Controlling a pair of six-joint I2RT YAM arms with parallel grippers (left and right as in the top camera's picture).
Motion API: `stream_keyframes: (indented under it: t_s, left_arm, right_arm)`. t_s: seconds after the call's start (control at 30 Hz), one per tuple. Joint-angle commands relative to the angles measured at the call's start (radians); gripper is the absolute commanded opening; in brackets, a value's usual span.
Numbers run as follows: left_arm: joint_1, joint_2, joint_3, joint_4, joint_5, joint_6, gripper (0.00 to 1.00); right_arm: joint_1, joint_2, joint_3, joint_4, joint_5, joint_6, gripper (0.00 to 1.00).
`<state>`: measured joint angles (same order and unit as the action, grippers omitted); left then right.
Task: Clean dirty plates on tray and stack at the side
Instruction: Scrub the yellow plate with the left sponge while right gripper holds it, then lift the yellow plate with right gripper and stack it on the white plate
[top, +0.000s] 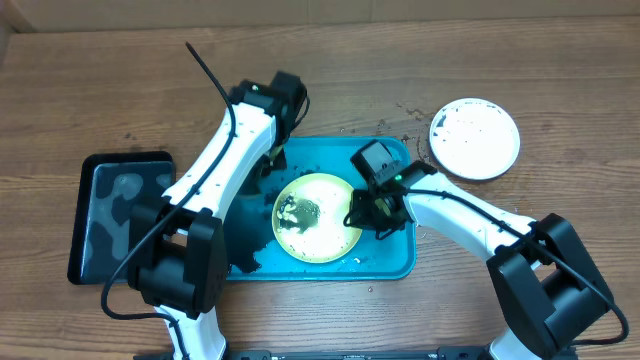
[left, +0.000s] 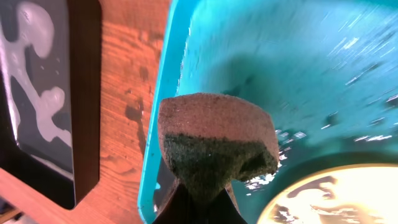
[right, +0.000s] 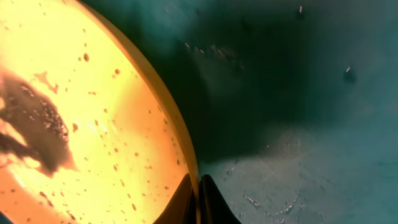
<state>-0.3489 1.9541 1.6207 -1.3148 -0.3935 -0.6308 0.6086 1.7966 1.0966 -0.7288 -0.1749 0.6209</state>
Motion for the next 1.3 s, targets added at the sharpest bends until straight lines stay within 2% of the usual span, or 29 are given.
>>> stream_keyframes:
  t_s: [0.0,0.23,0.43,0.67,0.83,1.07,1.27]
  left_arm:
    - [0.024,-0.017,0.065,-0.016,0.051,-0.044,0.04]
    - [0.158,-0.024,0.048,0.000,0.303,0.074,0.04]
    - [0.251,-0.024,0.033,0.042,0.653,0.340,0.04]
    - [0.249,-0.024,0.033,0.036,0.673,0.370,0.04]
    - [0.249,-0.024,0.033,0.035,0.672,0.370,0.04]
    - [0.249,-0.024,0.033,0.035,0.672,0.370,0.04]
    - [0.249,-0.024,0.031,0.033,0.672,0.370,0.04]
  right_arm:
    - [-0.002,-0.003,0.119,-0.053,0.056,-0.077,0.04]
    - [0.022,-0.003,0.417,-0.410,0.454,-0.108,0.04]
    - [0.117,-0.003,0.657,-0.647,0.822,-0.201,0.04]
    - [0.236,-0.003,0.789,-0.767,1.075,-0.421,0.04]
    - [0.303,-0.003,0.813,-0.831,1.281,-0.421,0.04]
    - [0.344,-0.003,0.813,-0.838,1.484,-0.420,0.04]
    - [0.363,-0.003,0.813,-0.836,1.587,-0.420,0.04]
